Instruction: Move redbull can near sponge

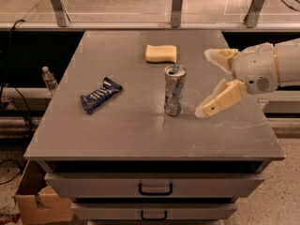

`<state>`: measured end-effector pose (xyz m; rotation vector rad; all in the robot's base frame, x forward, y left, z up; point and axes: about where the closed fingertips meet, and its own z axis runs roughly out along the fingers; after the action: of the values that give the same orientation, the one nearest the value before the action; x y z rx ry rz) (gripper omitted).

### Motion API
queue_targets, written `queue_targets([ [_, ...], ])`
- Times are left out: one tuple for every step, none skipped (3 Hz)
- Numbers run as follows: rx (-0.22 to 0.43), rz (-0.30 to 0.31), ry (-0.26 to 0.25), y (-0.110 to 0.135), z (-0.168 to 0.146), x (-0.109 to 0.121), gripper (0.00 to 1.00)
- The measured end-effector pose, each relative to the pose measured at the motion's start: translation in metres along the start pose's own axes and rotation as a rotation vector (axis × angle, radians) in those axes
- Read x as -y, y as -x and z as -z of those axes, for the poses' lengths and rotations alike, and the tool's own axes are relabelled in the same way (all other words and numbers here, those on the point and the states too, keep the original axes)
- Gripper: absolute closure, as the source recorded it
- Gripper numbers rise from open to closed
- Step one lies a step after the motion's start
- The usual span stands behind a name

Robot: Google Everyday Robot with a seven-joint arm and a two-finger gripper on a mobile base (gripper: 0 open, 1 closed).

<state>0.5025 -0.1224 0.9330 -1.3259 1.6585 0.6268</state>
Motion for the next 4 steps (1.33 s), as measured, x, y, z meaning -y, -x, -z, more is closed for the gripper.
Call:
queue_targets([
  [0.039, -0.004, 0.060, 0.008, -0.022, -0.007, 0.00],
  [0.038, 0.003, 0.094, 0.012, -0.037, -0.011, 0.00],
  [0.046, 0.002, 0.118, 0.017, -0.045, -0.015, 0.18],
  [0.048, -0.005, 0.137, 0.019, -0.051, -0.018, 0.41],
])
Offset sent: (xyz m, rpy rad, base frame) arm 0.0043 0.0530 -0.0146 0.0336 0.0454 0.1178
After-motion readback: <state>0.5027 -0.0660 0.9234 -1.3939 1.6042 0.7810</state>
